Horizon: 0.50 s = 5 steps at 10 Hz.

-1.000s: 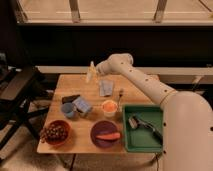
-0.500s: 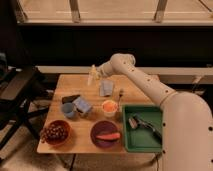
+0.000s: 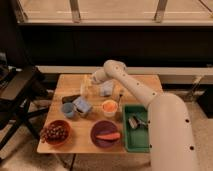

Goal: Place banana in table surface

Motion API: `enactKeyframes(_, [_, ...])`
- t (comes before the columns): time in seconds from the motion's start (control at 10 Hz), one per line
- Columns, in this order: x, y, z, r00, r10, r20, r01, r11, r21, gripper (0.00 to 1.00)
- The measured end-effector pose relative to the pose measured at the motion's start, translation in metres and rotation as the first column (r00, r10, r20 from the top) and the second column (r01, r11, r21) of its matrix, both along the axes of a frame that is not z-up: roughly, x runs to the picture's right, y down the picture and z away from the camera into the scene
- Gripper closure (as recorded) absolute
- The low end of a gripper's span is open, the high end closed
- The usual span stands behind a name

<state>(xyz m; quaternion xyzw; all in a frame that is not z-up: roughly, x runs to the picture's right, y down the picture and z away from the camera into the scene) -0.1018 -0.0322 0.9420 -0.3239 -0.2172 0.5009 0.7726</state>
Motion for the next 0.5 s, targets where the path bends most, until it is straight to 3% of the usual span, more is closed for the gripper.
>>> enactKeyframes(0.2, [-0.008, 0.016, 0.012, 1.000, -0.013, 0.006, 0.013, 0.9989, -0.045, 0.22])
enactKeyframes(0.5, [-0.008, 0.024, 0.019, 1.000, -0.011, 0.003, 0.012, 0.9974, -0.072, 0.20])
